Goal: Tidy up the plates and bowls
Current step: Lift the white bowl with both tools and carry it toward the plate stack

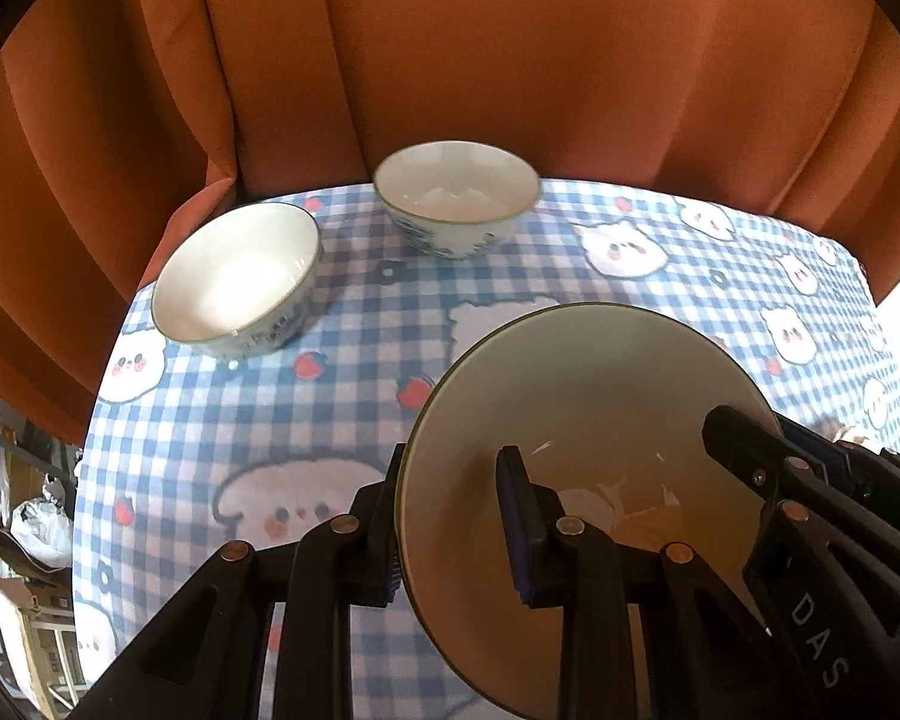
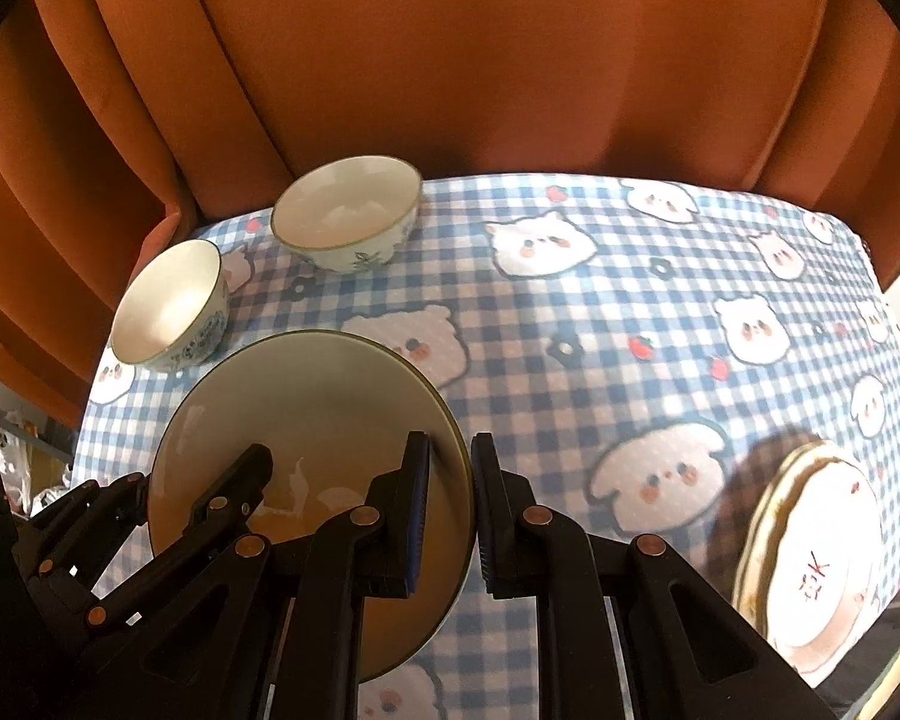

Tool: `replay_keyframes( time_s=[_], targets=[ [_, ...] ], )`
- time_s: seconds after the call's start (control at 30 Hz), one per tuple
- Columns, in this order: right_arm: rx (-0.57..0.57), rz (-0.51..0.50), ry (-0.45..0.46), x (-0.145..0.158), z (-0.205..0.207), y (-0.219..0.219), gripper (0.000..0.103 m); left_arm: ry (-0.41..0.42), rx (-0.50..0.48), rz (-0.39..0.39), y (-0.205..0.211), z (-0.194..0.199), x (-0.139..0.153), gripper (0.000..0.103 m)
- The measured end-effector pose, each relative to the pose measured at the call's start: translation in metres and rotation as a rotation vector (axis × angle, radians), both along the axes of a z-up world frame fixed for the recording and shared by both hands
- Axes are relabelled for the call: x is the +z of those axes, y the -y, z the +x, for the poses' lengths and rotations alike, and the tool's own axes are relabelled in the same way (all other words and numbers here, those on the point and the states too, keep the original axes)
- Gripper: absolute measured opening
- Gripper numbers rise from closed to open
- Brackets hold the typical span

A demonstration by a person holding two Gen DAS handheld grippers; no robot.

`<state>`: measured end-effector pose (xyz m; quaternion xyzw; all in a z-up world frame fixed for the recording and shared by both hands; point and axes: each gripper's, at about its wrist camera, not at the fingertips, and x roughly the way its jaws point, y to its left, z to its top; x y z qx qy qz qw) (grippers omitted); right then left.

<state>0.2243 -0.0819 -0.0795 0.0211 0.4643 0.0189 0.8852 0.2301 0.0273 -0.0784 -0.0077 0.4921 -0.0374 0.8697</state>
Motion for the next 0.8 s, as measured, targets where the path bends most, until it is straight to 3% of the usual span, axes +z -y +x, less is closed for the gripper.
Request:
replay_keyframes(
  time_s=[0.47,0.8],
  targets=[
    [-0.007,0.033,-0.021,-0.021,-0.064,0.064,0.017,-0.032,-0.025,0.030,0.069,-0.058,-0.015,0.026],
    [0.036,0.030,-0.052,-0.042,-0.084,0.101,0.017,-0.064,0.005,0.050,0.105,-0.083,-0.036,0.026]
  ],
)
